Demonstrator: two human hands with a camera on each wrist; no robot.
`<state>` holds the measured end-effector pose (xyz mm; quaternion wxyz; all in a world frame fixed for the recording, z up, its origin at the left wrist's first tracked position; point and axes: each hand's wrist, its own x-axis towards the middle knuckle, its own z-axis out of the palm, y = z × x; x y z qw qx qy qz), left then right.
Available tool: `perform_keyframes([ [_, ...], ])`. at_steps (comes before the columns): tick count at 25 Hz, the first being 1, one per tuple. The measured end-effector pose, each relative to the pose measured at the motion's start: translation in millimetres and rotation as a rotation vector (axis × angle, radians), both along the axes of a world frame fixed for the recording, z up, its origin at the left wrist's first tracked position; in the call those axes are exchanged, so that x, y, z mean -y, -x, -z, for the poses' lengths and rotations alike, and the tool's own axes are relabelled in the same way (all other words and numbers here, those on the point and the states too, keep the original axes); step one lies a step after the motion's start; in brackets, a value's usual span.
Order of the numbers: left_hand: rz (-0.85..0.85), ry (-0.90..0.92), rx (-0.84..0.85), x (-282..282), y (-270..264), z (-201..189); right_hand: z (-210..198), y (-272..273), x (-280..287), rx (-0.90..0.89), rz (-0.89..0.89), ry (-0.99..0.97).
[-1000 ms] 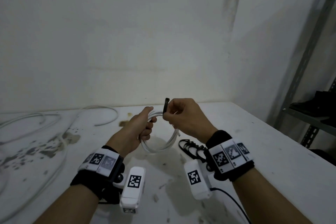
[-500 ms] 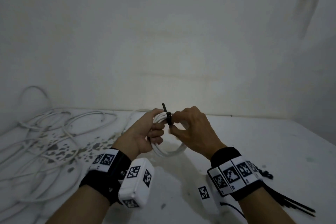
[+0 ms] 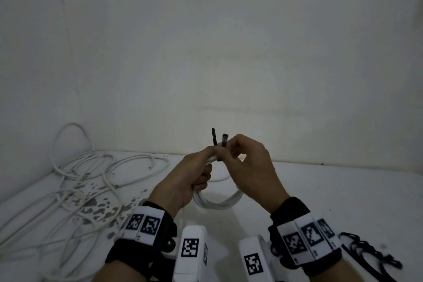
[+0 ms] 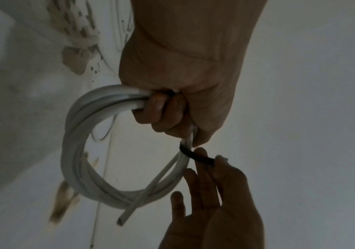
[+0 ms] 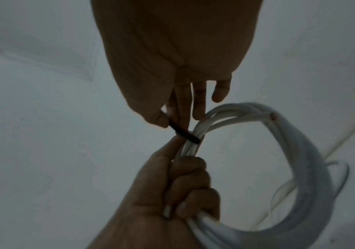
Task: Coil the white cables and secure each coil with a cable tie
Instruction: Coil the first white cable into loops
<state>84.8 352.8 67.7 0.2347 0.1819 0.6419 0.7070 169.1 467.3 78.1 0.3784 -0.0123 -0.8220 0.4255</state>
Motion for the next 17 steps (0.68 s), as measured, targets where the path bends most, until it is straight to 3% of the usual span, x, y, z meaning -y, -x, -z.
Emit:
perform_keyframes([
  [3, 0.002, 0.071, -0.097, -2, -4, -2, -2, 0, -4, -0.002, 0.058, 0.19],
  [12, -0.028, 0.144, -0.348, -3, -17, -13, -6, -5, -8, -0.008, 0.168, -0.229],
  [17, -0.017, 0.211, -0.443, 1, -21, -18, -4, -6, -5, -0.048, 0.237, -0.323],
])
